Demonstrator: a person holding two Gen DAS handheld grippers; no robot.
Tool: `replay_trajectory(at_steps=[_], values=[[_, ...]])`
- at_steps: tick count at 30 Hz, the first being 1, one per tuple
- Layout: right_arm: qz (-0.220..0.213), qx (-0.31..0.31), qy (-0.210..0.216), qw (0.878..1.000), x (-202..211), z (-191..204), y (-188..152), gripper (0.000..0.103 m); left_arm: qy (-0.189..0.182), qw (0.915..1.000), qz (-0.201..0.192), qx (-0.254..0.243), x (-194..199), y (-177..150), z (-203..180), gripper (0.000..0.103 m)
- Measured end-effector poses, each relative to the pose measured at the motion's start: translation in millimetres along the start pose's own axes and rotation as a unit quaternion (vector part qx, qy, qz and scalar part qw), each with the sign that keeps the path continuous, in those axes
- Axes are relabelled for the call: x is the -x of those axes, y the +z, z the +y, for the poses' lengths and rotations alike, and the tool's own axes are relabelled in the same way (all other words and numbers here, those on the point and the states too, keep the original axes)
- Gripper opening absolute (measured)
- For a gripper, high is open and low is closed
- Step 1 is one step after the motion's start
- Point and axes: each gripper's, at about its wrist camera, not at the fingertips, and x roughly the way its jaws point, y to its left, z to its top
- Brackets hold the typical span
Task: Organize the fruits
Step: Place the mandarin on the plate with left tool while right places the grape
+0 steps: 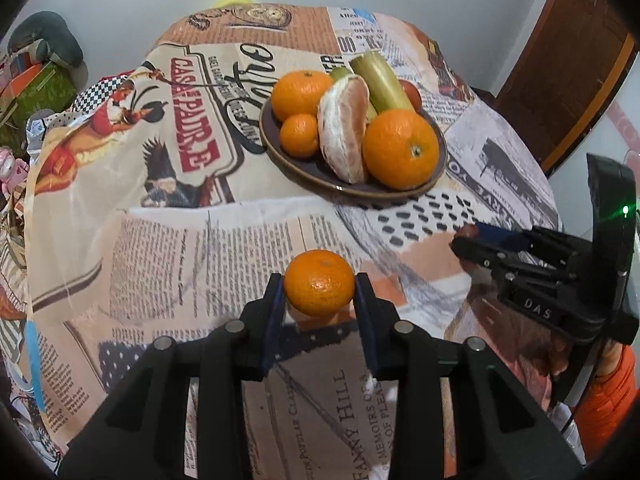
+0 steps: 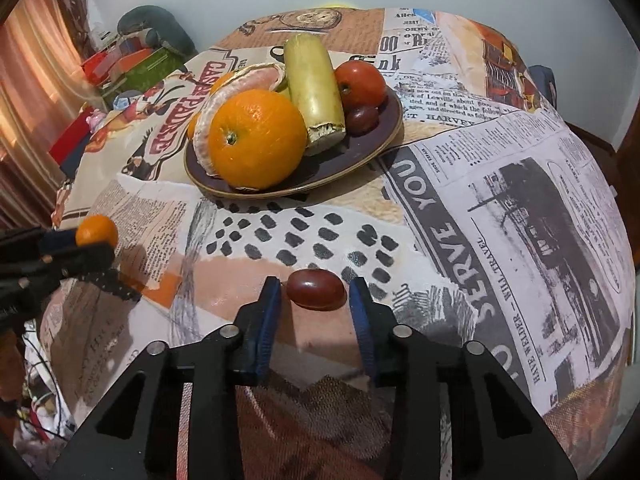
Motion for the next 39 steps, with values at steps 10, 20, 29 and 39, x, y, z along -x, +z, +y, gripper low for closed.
replay_trajectory(at_steps=[10,20,29,39], values=[[-0.017,-0.006,-0.001,1.0,12.8,-6.5,12.2,0.027,0.002,0.9997,-0.024,-0.008,4.3,19.0,-2.4,0.034],[-0.073,0.002,-0.011,0.997,37.1,-10.5,44.3,0.027,-0.006,0.9979,-0.057,-0.029,5.4,58.2,-19.6,0.034],[-0.088,0.007,-0.009,0.996,28.5,-17.4,65.4,0.027,-0.011,0.9964,-0.072,-0.042,-4.0,93.5,-29.0,0.034],[-0.069,0.018,-0.013,0.997,1.9,-26.9,77.2,0.027,-0.015,0.9965,-0.064,-0.052,-30.1,113.9,-40.0,0.034]])
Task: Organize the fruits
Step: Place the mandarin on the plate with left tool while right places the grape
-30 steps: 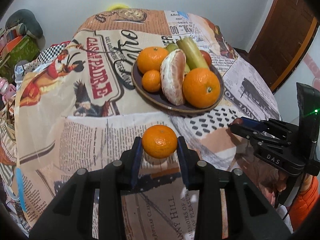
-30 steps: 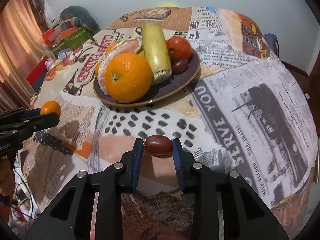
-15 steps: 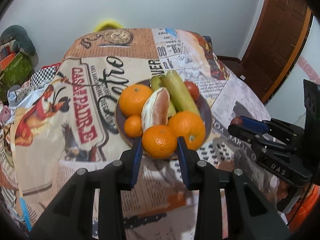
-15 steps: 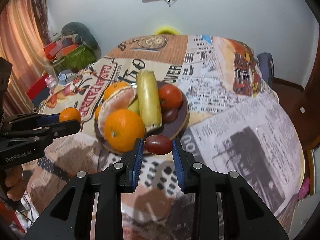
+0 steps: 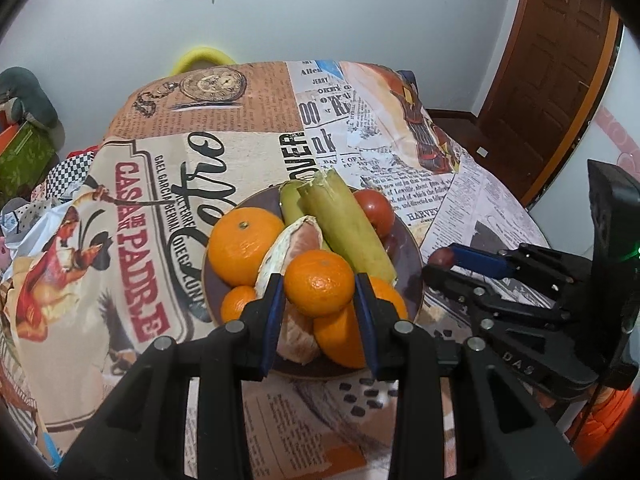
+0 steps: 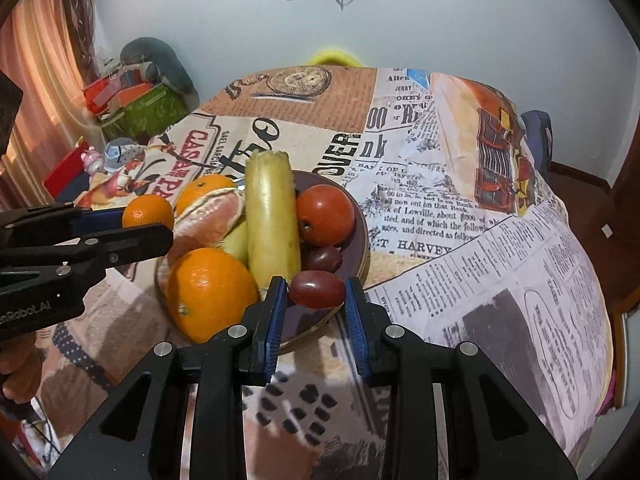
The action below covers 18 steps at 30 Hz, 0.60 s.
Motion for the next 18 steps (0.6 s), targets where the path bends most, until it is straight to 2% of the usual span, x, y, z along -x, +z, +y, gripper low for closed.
replay_trajectory(at_steps=[13,15,18], values=[[0.023,0.001,0.013,1.0,-18.4,-2.2,-3.2,0.028,-0.01,0.9999,0.008,0.0,-23.5,9.4,-4.6,0.035],[0.027,-0.001,0.014,1.0,-19.4,-3.1,-3.1,0.03,-0.008,1.0,0.004,-0.001,-22.4,9.4,-4.0,0.044],[0.024,0.0,0.009,1.0,-18.1,-3.0,-3.6,0.042,-0.007,1.0,-0.004,0.003,-18.8,9.9,-2.2,0.049]])
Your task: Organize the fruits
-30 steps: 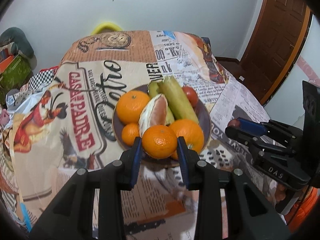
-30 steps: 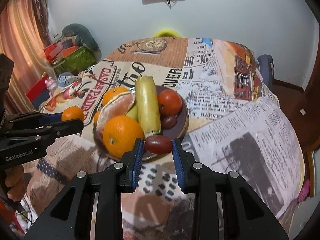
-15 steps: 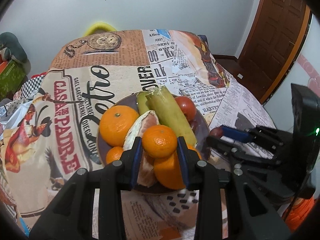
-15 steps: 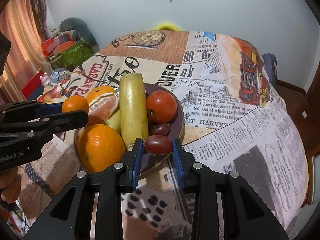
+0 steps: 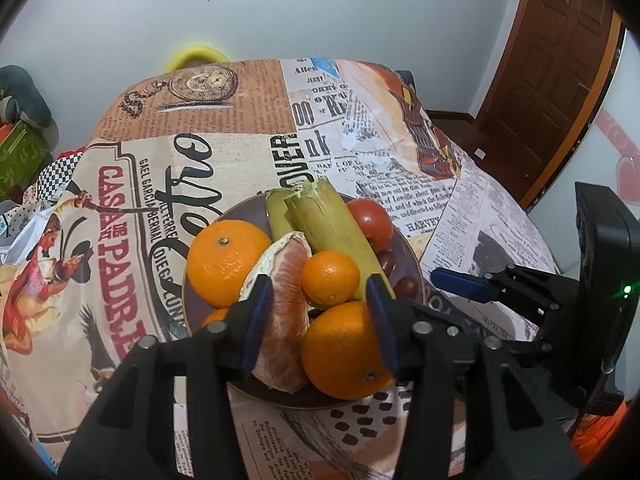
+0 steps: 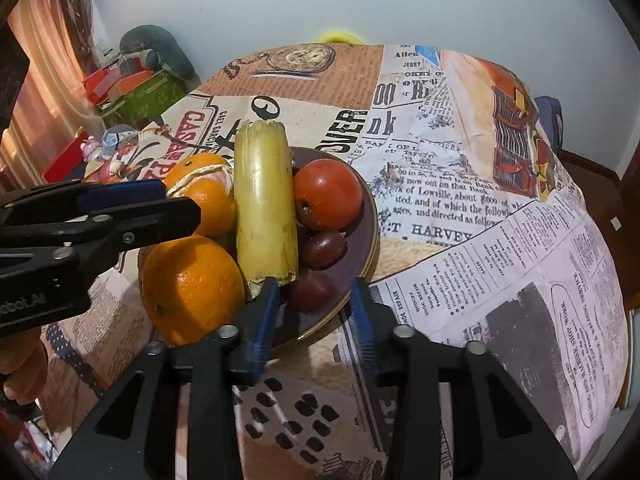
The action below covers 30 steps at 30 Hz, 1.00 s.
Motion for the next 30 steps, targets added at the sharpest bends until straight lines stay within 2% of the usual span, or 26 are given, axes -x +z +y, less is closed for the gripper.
replay_trajectory(at_steps=[8,15,19,26,30], values=[[-0.023,0.003,-0.009,1.0,21.8,2.8,4.8,0.043,0.021,0.9995,-0.022,0.007,28.2,-3.1,8.2,0.05],[-0.095,-0.01,-0.014,0.995,85.8,12.5,18.1,0.043,0.056,0.995,-0.082,0.014,93.1,-9.4,11.4,0.05],[-0.156,-0.004,-0.018,0.988,139.4,31.3,22.1,0.043,0.079,0.9878,-0.133,0.013,143.9,-15.1,6.5,0.05],[-0.253,0.009,-0.018,0.967,228.8,69.3,13.5,0.043,0.081,0.9703,-0.227,0.024,243.8,-28.0,-1.8,0.05],[-0.297,0.018,-0.022,0.954,267.1,90.3,2.1,0.044,0.075,0.9589,-0.272,0.032,292.8,-39.4,-5.9,0.055]])
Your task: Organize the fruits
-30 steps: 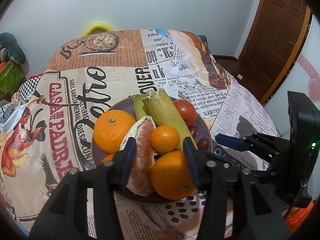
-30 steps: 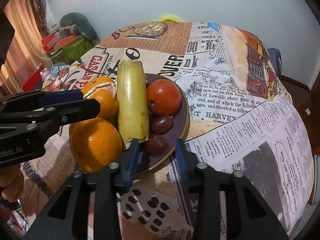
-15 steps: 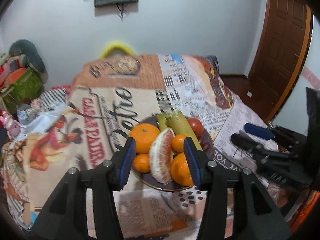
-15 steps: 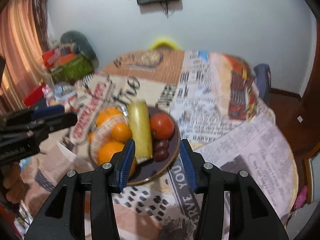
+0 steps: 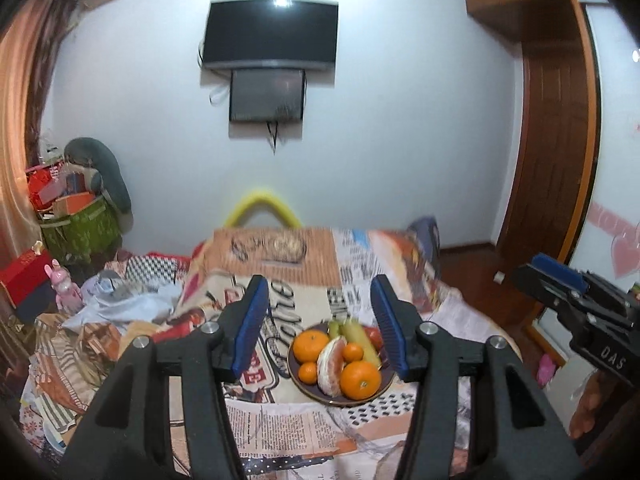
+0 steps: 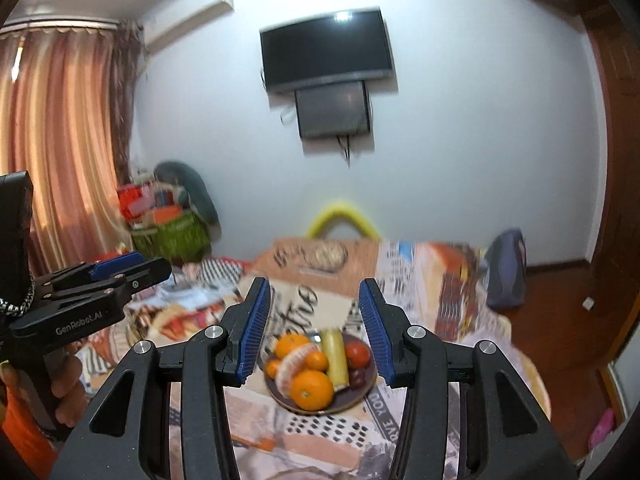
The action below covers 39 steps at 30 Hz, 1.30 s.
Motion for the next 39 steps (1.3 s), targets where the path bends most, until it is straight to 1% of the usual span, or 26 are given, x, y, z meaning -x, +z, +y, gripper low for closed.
replay_trajectory(at_steps=[4,5,6,7,9,10,12,15,17,20,27,39], values=[[-0.042,0.008,-0.012,0.999,25.8,13.6,4.6,0.055,0.001,0.9994,-0.033,0.012,38.6,8.7,3.8,0.059],[-0.048,0.01,-0.014,0.999,28.3,15.9,4.5,0.06,0.004,0.9991,-0.041,0.011,47.5,9.2,3.8,0.062],[-0.054,0.011,-0.017,0.998,32.5,18.5,4.0,0.063,0.006,0.9988,-0.048,0.011,53.7,9.5,3.7,0.066],[-0.059,0.012,-0.02,0.998,34.4,20.6,3.6,0.067,0.007,0.9985,-0.053,0.011,59.2,9.5,3.5,0.068],[-0.064,0.014,-0.024,0.998,34.3,22.5,2.2,0.072,0.009,0.9979,-0.062,0.012,70.4,8.5,3.3,0.074],[-0.066,0.016,-0.026,0.997,34.5,23.9,1.4,0.077,0.01,0.9978,-0.065,0.012,75.0,6.8,1.2,0.076],[-0.068,0.017,-0.032,0.997,34.5,25.1,-0.2,0.084,0.012,0.9975,-0.069,0.008,80.2,4.7,-0.8,0.087],[-0.066,0.018,-0.039,0.997,39.7,26.3,-3.8,0.092,0.016,0.9971,-0.075,-0.001,87.6,1.1,-5.8,0.097],[-0.067,0.014,-0.043,0.997,39.2,25.7,-4.8,0.1,0.02,0.9967,-0.078,-0.006,89.7,-1.0,-8.3,0.1],[-0.07,0.011,-0.051,0.996,42.6,25.3,-5.0,0.103,0.023,0.9968,-0.076,-0.009,91.1,-3.7,-11.1,0.101],[-0.069,0.017,-0.058,0.996,52.8,27.9,-10.2,0.103,0.021,0.9971,-0.072,-0.008,91.3,-7.6,-11.6,0.102],[-0.069,0.015,-0.065,0.995,55.5,28.2,-11.3,0.103,0.02,0.9969,-0.074,-0.015,91.9,-9.7,-14.4,0.102]])
